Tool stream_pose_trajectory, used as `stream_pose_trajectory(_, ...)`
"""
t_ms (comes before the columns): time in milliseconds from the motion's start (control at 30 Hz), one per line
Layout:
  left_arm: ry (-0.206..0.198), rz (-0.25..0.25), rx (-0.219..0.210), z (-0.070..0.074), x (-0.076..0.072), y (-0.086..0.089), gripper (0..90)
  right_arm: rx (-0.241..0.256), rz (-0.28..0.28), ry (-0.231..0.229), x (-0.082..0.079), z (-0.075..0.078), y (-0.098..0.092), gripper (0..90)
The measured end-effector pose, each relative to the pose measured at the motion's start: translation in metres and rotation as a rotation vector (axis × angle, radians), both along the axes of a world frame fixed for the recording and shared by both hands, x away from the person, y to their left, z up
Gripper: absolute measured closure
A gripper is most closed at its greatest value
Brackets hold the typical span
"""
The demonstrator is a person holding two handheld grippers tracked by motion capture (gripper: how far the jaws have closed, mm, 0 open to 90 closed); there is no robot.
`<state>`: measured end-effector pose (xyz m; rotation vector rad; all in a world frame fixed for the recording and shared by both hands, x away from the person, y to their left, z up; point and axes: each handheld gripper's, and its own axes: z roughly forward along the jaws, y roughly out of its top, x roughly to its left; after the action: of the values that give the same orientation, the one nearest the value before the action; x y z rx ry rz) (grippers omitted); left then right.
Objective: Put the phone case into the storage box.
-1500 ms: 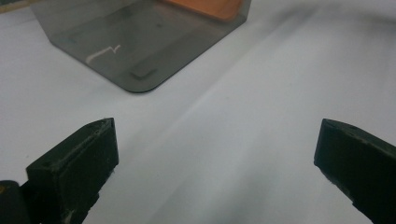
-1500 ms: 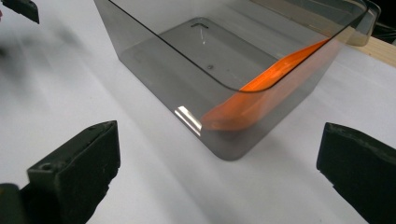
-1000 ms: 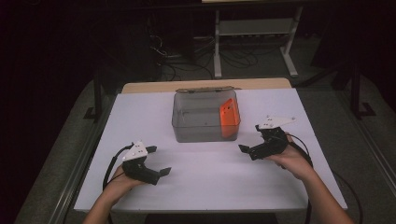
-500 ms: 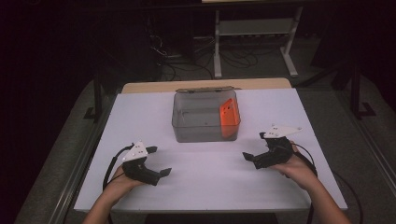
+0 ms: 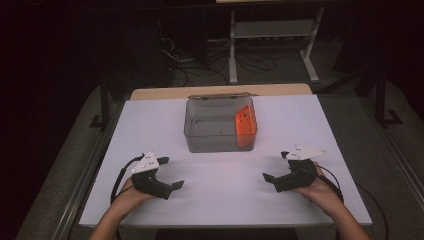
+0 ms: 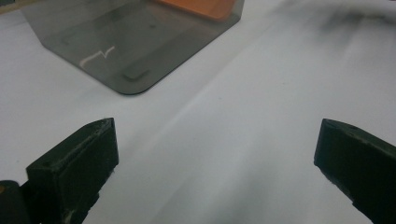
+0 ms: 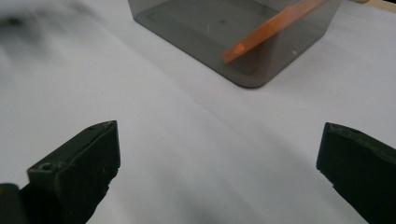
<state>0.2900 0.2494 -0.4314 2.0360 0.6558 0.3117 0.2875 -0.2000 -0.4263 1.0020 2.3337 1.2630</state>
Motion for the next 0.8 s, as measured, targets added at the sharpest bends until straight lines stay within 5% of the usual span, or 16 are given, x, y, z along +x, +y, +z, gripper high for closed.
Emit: stream_pose_trajectory(800, 0.006, -0.011, 0.001, -0.002, 0.0, -0.001, 0.0, 0.002, -0.006, -0.008, -0.015, -0.014, -0.002, 0.0)
